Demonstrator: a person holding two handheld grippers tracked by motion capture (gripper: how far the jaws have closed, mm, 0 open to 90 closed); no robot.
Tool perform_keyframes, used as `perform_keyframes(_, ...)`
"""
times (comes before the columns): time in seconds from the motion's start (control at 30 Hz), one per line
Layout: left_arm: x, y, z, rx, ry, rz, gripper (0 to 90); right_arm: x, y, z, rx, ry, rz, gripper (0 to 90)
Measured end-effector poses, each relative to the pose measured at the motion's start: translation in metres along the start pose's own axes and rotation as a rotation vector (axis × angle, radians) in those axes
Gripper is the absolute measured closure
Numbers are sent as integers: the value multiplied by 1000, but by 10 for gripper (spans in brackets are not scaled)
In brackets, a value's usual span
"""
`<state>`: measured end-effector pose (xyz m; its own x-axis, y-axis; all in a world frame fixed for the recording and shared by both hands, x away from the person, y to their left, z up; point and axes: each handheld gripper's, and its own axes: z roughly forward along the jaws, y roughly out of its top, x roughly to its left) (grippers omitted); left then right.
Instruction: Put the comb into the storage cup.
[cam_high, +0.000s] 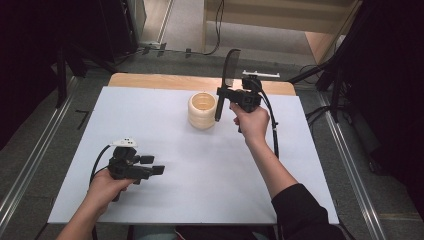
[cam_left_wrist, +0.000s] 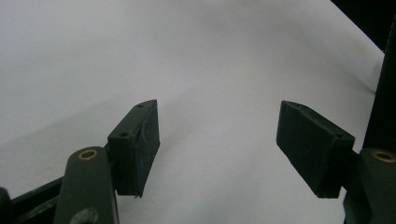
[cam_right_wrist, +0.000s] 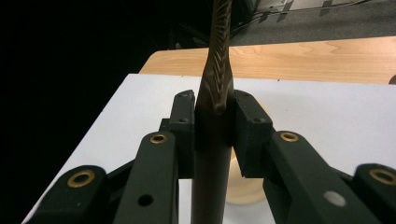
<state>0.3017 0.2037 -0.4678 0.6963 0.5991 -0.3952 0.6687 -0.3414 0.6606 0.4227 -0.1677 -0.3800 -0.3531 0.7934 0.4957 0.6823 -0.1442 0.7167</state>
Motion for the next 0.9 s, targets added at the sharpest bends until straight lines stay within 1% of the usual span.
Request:
perform_keyframes(0.37, 3, 0, -2, -5, -1, -11, 307, 8, 13, 12, -8, -8, -5, 700)
perform_keyframes(0.63, 3, 0, -1, 3, 1, -7, 308, 8, 22, 20, -16, -15, 2, 700)
perform_keyframes(0.9, 4, 0, -1, 0, -2, -10, 308, 11, 29, 31, -34, -36, -13, 700)
